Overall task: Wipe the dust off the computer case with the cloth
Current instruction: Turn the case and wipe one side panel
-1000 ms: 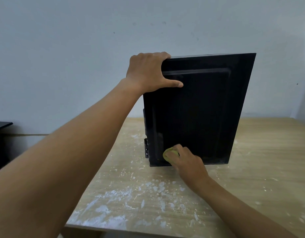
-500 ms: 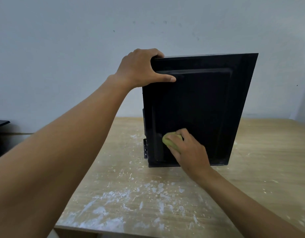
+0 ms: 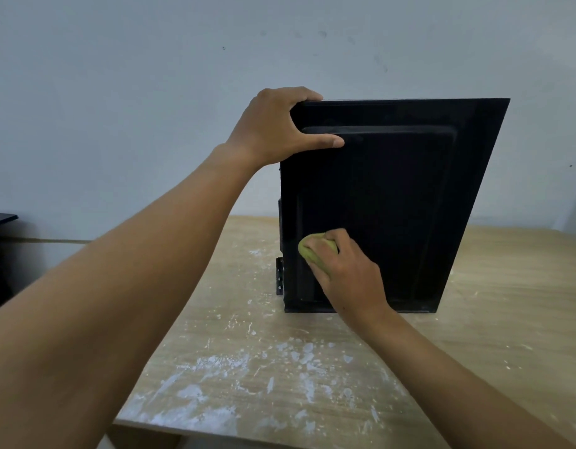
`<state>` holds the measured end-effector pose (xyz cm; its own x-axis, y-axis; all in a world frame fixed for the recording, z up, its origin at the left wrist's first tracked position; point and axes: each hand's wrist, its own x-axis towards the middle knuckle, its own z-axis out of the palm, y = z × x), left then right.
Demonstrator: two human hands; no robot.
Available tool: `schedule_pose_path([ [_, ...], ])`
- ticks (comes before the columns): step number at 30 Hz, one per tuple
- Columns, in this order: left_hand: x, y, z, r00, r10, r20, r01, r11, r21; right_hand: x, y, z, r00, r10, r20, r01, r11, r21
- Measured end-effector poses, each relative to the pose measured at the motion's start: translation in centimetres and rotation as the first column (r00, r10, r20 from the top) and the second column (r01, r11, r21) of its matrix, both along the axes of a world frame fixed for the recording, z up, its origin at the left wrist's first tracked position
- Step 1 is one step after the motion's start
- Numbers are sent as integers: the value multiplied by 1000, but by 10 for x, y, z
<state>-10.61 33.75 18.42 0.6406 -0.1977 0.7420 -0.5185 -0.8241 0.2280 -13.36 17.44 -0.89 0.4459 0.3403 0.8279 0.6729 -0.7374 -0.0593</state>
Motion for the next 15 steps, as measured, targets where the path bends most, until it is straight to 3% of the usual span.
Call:
schedule_pose_path([
  [9,2,0,-6,999,-12,37,14,999,-31,-12,-3,-76,992,-95,-83,69,959,-275],
  [15,3,0,-8,999,-34,39,36,998,-47,-13,-2,-78,984,-108,-143,71,967,-246],
])
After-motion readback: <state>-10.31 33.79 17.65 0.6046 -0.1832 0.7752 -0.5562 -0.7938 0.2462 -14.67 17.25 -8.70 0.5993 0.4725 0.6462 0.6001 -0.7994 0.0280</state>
